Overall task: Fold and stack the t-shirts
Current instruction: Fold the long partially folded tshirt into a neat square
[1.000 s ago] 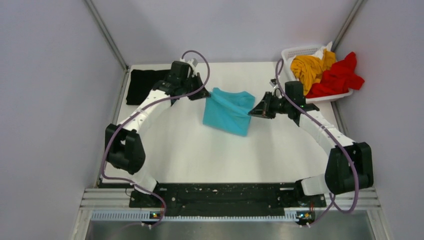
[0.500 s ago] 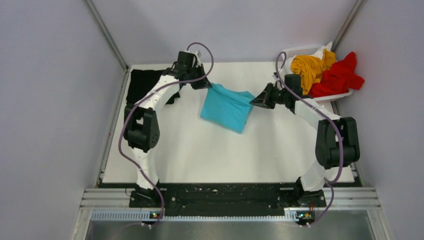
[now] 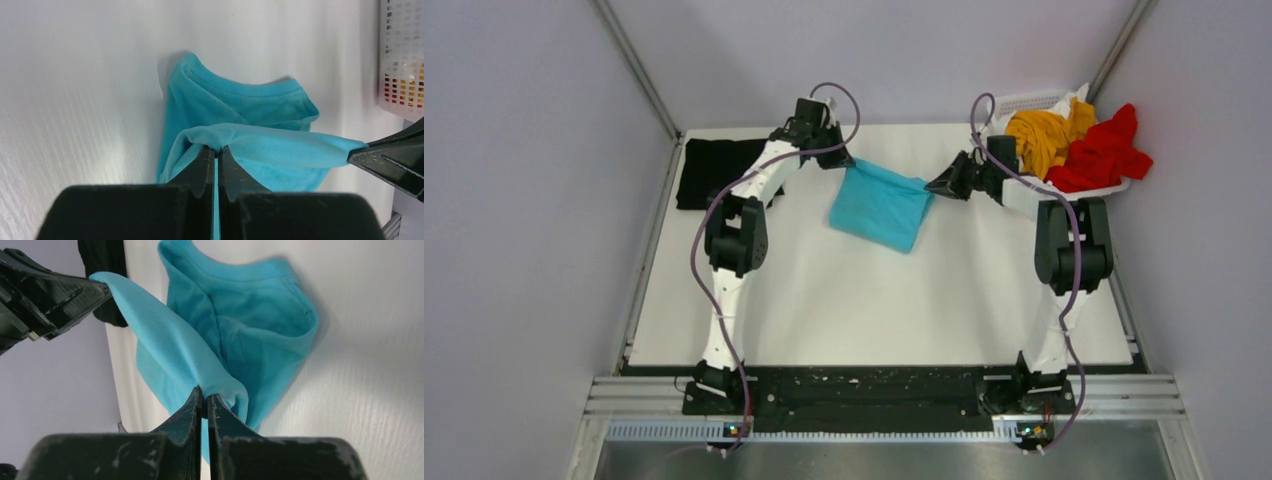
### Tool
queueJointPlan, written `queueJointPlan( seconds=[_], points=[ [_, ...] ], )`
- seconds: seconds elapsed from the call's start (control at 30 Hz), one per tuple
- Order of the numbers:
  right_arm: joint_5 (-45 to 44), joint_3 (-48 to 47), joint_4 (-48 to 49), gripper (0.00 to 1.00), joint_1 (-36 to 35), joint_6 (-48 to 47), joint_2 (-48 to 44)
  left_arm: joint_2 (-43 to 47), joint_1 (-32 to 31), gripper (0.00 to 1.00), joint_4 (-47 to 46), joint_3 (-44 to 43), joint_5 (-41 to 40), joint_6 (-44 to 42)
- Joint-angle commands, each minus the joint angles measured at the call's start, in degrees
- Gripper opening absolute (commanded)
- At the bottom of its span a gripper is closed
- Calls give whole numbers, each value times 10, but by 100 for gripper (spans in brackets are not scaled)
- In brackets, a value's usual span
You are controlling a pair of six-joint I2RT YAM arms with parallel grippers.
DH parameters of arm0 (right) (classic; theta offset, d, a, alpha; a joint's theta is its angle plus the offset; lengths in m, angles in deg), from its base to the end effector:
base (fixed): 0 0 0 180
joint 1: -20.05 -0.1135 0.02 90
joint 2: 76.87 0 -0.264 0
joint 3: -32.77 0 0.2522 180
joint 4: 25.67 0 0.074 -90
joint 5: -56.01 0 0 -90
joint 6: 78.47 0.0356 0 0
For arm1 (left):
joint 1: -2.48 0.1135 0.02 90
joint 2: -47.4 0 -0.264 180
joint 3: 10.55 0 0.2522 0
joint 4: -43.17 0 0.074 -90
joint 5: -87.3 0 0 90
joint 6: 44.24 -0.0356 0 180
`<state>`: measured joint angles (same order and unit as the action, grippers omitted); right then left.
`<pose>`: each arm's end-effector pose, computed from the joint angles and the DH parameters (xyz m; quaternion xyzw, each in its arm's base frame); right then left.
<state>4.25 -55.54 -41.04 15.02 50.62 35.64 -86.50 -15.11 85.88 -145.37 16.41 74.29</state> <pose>0.4261 0.0596 0.1891 0.1169 0.8582 0.4258 0.2617 0.5069 -0.1729 0.2360 -0.0183 0.9025 -0.2972 0.3112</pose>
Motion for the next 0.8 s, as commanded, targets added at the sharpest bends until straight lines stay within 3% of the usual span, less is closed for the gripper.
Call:
queueJointPlan(
  seconds=[0.0,0.27,0.3,0.33,0.37,0.43,0.47,0.5,0.53,0.57,0.6,0.77],
  points=[
    [-30,-42,1,0,12,-3,25,-29,13,0,-19,-51,4,-6],
    [-73,-39,-6,0,13,-7,23,-65,14,0,-46,-72,39,6],
    [-80,-42,-7,0,13,-7,25,-68,13,4,-45,-76,44,6],
    [-87,-46,-10,5,14,-6,25,-70,14,13,-44,-80,47,8],
    [-94,-51,-14,17,14,-7,26,-70,14,23,-42,-83,47,12],
    [-100,-65,-21,54,15,-9,25,-61,14,44,-39,-87,50,14],
    [-100,-74,-29,69,15,-12,24,-53,13,85,-39,-86,52,12],
    [-101,-82,-36,74,15,-14,19,-44,14,97,-36,-85,53,11],
    [-101,-84,-38,78,14,-14,13,-32,14,98,-33,-83,53,8],
    [-101,-82,-37,93,15,-14,2,-20,13,99,-33,-76,54,7],
    [-101,-74,-33,98,14,-13,-10,-5,13,99,-34,-66,55,6],
    [-73,-22,-9,99,-6,-2,-74,78,3,99,-67,39,102,11]
  ],
)
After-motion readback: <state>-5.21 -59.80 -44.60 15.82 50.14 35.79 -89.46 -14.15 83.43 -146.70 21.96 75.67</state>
